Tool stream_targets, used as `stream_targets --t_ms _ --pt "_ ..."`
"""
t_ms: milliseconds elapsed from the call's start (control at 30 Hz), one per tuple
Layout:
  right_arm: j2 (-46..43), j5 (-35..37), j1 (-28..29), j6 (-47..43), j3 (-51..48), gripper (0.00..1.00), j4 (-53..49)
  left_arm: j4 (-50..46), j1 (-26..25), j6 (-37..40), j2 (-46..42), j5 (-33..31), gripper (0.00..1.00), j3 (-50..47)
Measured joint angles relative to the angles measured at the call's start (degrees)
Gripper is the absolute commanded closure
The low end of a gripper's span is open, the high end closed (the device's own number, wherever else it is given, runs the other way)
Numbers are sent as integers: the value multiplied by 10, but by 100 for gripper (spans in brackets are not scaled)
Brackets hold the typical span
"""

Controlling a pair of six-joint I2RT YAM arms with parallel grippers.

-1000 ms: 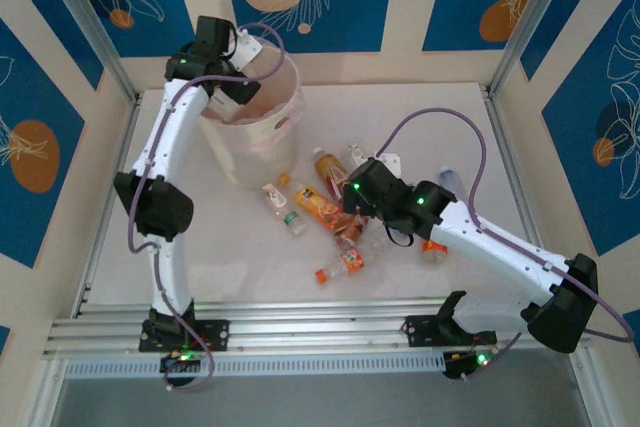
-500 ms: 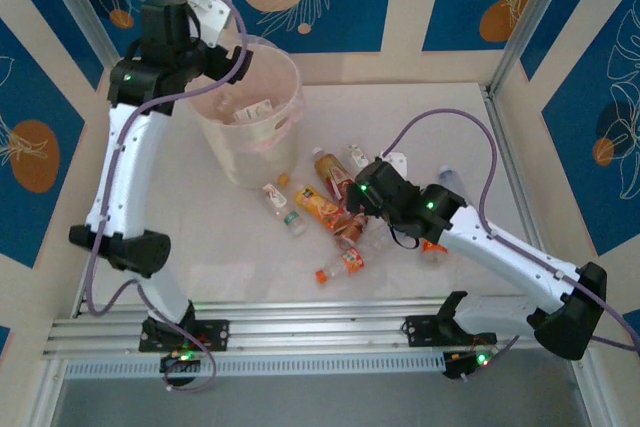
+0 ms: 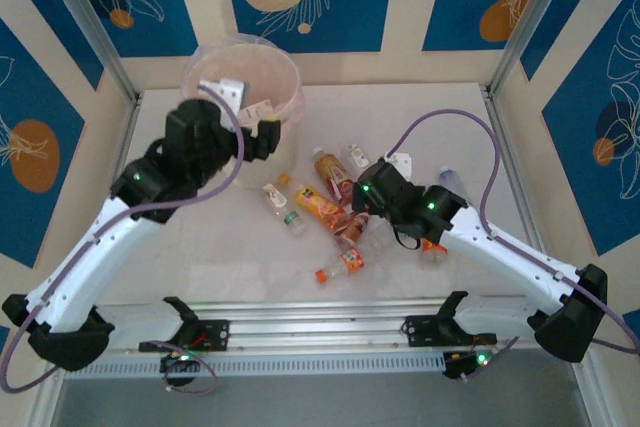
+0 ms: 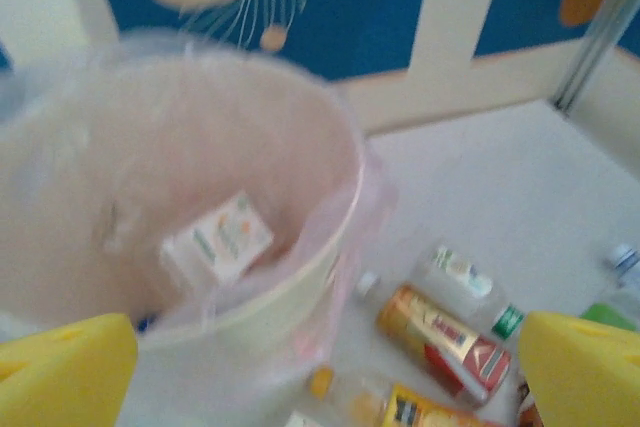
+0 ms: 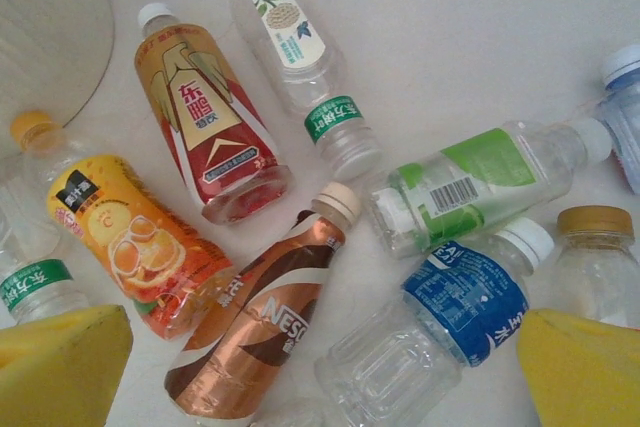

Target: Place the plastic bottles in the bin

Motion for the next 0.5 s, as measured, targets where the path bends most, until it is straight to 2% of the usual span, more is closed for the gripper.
stream_targets --t_ms 133,267,367,500 --pt "-1 6 -7 0 -1 1 0 8 -28 -110 -49 -77 3 -115" --pt "-1 10 -13 0 -2 1 0 0 -39 -249 -97 -128 3 -225" --pt "-1 10 -16 0 -2 1 0 2 -40 -344 -126 -137 4 -310" --pt "-1 10 -19 0 -2 1 1 24 -41 -428 -130 -132 4 -398"
